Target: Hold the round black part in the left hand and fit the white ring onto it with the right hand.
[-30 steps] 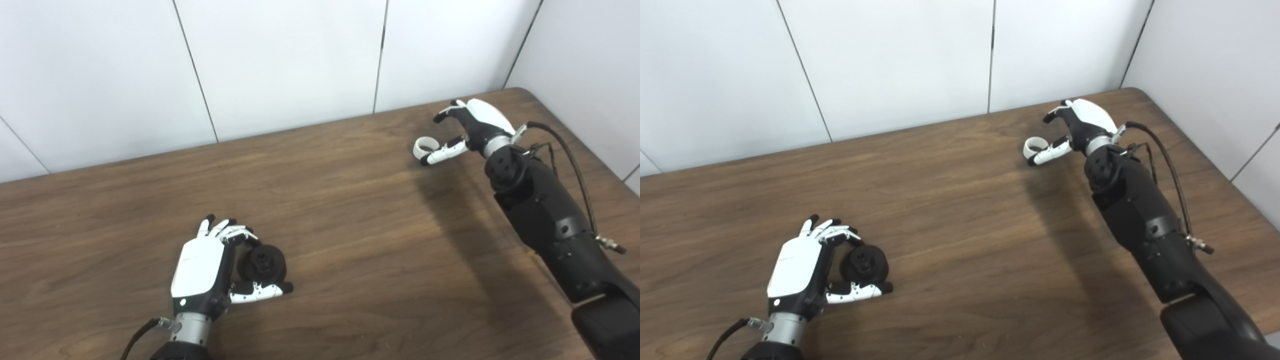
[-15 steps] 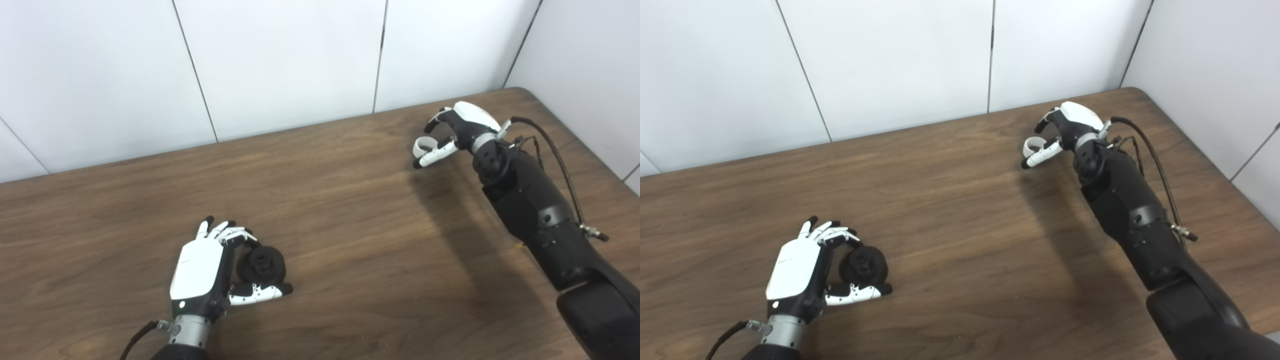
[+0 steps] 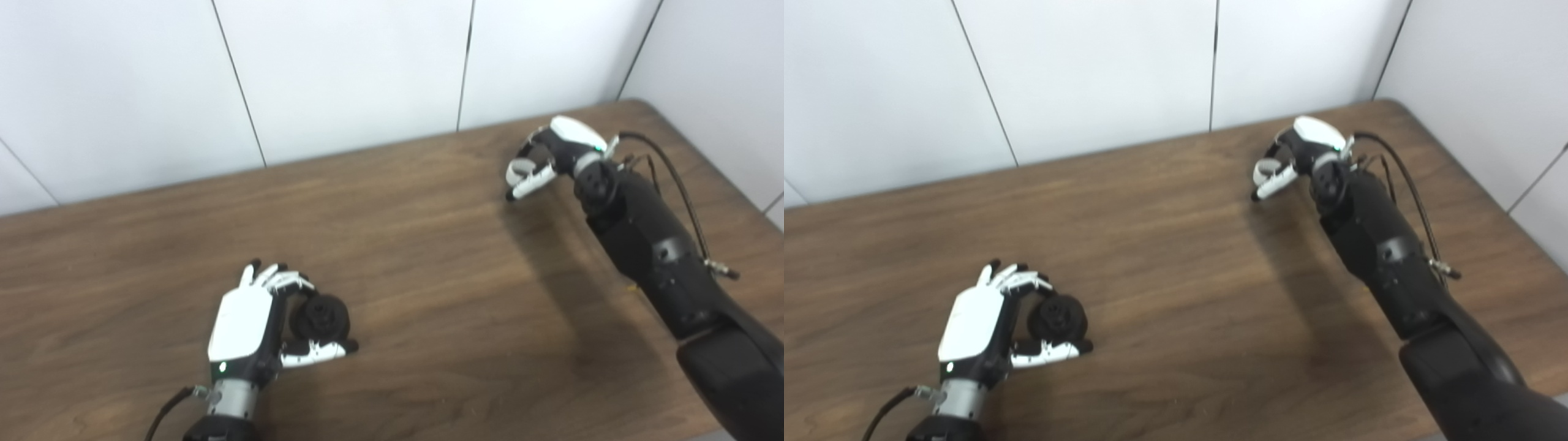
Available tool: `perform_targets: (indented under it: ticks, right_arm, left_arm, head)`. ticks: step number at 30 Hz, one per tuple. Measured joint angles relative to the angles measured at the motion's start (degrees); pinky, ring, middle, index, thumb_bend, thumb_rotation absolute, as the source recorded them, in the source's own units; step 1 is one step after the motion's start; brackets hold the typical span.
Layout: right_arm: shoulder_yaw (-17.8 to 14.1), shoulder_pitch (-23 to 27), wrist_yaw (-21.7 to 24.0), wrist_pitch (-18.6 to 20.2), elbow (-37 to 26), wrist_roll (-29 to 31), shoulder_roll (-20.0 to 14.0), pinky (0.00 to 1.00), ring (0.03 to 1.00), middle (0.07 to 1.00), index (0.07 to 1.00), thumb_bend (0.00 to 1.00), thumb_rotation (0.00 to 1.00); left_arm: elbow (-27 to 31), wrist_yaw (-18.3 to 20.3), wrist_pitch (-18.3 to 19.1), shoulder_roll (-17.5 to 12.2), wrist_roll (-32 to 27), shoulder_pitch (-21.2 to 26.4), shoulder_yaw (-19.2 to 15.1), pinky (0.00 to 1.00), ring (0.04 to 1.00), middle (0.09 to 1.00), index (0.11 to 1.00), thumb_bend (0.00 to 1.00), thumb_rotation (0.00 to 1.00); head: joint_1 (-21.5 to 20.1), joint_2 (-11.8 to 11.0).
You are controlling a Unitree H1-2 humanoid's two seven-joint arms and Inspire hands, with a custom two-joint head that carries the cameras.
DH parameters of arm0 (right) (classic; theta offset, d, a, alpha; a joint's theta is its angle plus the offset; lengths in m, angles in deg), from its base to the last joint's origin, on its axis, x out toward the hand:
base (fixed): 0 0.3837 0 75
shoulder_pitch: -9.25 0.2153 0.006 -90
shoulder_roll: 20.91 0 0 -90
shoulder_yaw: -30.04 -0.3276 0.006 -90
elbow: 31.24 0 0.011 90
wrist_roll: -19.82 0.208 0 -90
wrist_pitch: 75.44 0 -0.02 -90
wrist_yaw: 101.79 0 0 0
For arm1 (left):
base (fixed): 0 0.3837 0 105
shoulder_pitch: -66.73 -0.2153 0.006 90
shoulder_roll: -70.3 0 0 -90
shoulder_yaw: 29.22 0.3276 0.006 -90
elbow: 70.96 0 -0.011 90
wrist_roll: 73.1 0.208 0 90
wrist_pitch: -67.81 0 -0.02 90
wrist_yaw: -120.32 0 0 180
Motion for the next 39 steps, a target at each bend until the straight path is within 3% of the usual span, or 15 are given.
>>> perform_targets:
  ticks: [39]
  right_arm:
    - [0.8, 0.0, 0.7, 0.0, 0.0, -0.8, -1.2, 1.00, 1.000, 0.911, 0.643, 0.84, 0.26]
  left_arm:
    - [0.0, 0.0, -0.2, 0.0, 0.0, 0.0, 0.0, 1.00, 0.868, 0.744, 0.482, 0.52, 0.05]
  head:
    - [0.2, 0.4]
